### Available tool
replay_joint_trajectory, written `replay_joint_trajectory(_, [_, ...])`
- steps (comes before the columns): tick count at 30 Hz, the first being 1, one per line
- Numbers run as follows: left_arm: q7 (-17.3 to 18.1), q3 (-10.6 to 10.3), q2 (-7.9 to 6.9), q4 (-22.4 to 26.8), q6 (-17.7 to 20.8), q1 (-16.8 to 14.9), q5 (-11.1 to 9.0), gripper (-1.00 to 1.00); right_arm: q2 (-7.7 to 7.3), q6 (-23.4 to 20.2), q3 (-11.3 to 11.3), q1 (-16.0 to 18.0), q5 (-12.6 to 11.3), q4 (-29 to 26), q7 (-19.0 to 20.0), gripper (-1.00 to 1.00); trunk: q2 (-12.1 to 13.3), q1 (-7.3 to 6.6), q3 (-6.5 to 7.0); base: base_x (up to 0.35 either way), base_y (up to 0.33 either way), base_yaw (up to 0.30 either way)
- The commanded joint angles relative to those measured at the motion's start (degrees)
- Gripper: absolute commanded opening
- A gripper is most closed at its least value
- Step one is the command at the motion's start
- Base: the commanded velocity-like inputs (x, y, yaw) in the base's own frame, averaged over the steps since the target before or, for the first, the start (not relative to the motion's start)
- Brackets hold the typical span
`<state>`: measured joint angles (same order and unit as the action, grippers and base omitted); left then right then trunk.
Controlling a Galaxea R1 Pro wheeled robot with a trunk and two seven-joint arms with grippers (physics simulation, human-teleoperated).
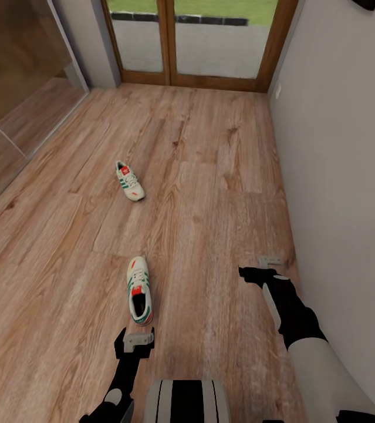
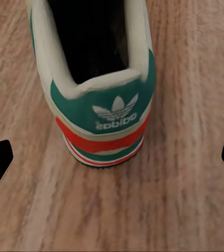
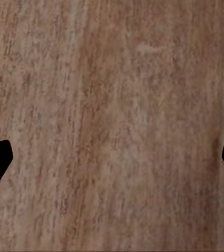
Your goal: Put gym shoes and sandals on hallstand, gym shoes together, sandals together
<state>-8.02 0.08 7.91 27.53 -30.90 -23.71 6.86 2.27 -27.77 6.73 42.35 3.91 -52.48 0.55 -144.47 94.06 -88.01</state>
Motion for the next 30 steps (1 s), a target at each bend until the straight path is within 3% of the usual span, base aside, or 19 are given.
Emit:
replay_joint_trajectory(1, [-0.5, 0.01, 0.01, -0.03, -0.13, -0.02, 0.61, 1.0, 0.05, -0.3, 0.13, 0.03, 0.4, -0.08, 0.08, 1.0, -0.01, 0.01, -0.03, 0.159, 0.0, 0.0])
replay_joint_trajectory(11, [-0.5, 0.01, 0.01, -0.03, -0.13, -0.02, 0.61, 1.0, 0.08, -0.31, 0.13, 0.02, 0.4, -0.08, 0.09, 1.0, -0.01, 0.01, -0.03, 0.045, 0.0, 0.0])
replay_joint_trajectory(20, [-0.57, 0.01, 0.0, -0.02, -0.13, -0.02, 0.61, 1.0, 0.04, -0.3, 0.17, 0.02, 0.4, -0.08, 0.12, 1.0, -0.01, 0.01, -0.03, 0.202, 0.0, 0.0])
replay_joint_trajectory(30, [-0.59, 0.01, 0.0, -0.02, -0.13, -0.02, 0.61, 1.0, 0.05, -0.29, 0.17, 0.04, 0.39, -0.08, 0.09, 1.0, -0.01, 0.01, -0.03, 0.018, 0.0, 0.0])
